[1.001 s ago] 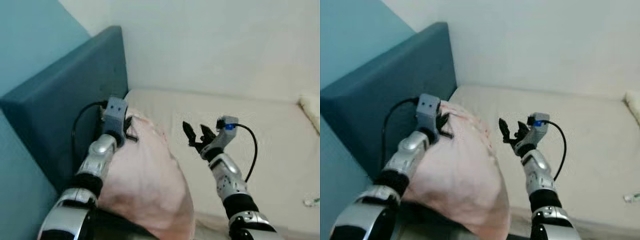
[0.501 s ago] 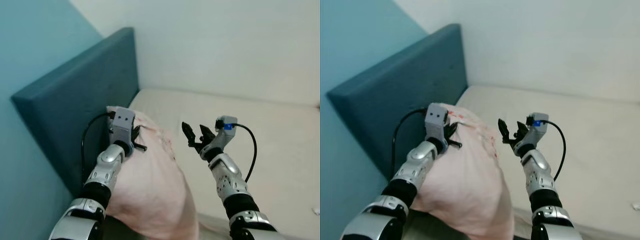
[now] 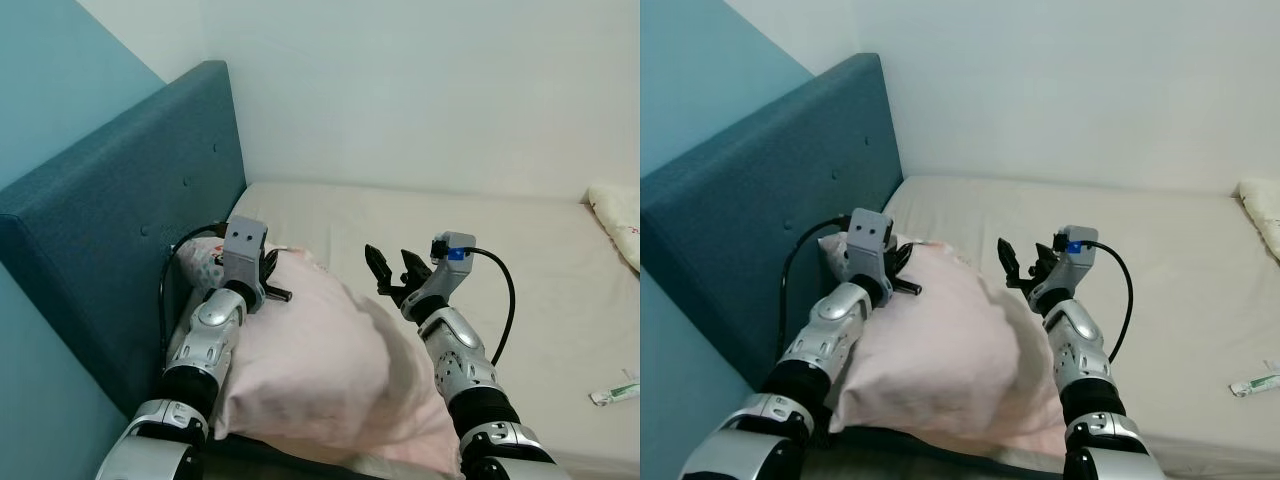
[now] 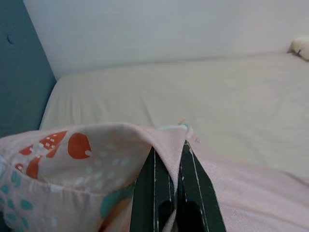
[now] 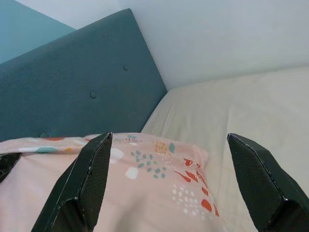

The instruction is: Clean up the room

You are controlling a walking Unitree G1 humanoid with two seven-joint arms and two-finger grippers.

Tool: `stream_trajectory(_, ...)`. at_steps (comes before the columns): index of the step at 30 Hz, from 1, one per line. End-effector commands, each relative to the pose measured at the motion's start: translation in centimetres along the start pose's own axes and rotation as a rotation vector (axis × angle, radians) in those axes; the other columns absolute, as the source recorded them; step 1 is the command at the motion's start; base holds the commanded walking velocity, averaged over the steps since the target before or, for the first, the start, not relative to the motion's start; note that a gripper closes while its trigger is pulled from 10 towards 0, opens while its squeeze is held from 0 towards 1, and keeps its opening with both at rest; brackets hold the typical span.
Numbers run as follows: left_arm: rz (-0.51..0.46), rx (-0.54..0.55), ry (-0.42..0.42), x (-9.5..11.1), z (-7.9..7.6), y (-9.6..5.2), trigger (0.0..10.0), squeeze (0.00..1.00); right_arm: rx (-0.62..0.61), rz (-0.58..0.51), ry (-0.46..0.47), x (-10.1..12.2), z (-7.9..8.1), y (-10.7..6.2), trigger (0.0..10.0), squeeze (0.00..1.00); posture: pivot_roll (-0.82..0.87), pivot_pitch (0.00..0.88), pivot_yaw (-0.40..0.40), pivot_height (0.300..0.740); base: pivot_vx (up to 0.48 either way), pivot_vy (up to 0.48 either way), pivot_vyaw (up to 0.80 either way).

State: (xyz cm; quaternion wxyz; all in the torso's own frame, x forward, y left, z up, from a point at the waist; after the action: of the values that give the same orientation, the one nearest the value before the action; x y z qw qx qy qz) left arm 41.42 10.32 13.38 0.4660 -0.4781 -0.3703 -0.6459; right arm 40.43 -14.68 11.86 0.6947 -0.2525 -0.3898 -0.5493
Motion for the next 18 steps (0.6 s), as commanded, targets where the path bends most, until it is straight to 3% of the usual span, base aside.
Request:
stream_trajectory(1, -0.103, 0.027, 0.004, 2.4, 1.1, 0.2, 10.0, 0.0, 0.004, 0.001, -0.003, -0.1, 0.2, 0.1, 10.0, 0.0, -0.09, 0.0, 0.002, 0.74, 0.251, 0.0, 0.0)
stream_trajectory(6, -0.158, 0.015, -0.081, 4.0, 0.8, 0.4, 10.0, 0.0, 0.011, -0.006, -0.006, 0.2, 0.4, 0.2, 10.0, 0.0, -0.09, 0.0, -0.001, 0.74, 0.292, 0.0, 0.0)
stream_trajectory(9, -0.22, -0.005, -0.129, 5.9, 0.4, 0.6, 10.0, 0.0, 0.018, -0.013, -0.008, 0.4, 0.6, 0.3, 10.0, 0.0, -0.09, 0.0, -0.001, 0.74, 0.289, 0.0, -0.78)
stream_trajectory(13, -0.252, -0.024, -0.129, 6.8, 0.1, 0.6, 10.0, 0.0, 0.021, -0.021, -0.002, 0.6, 0.6, 0.4, 10.0, 0.0, -0.09, 0.0, 0.001, 0.74, 0.288, 0.0, -0.78)
stream_trajectory(18, -0.272, -0.057, -0.1, 7.4, -0.6, 0.6, 10.0, 0.0, 0.023, -0.027, -0.01, 0.8, 0.6, 0.3, 10.0, 0.0, -0.09, 0.0, 0.004, 0.74, 0.285, 0.0, 0.0)
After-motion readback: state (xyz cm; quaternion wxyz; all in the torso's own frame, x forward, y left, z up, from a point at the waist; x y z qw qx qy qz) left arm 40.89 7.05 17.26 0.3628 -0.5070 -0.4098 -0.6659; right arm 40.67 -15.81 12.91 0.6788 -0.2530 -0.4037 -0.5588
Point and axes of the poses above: a point about 5 cm out from each wrist's last joint towards the gripper, its own y axis pointing out of the wrist towards the gripper, its own x axis along the axis of the wrist's last joint, z = x × y, the point moved 5 cm from there along y, pointing out of the wrist towards the gripper, and after that the axes turned 15 degrees about y, right-handed, at the moved point
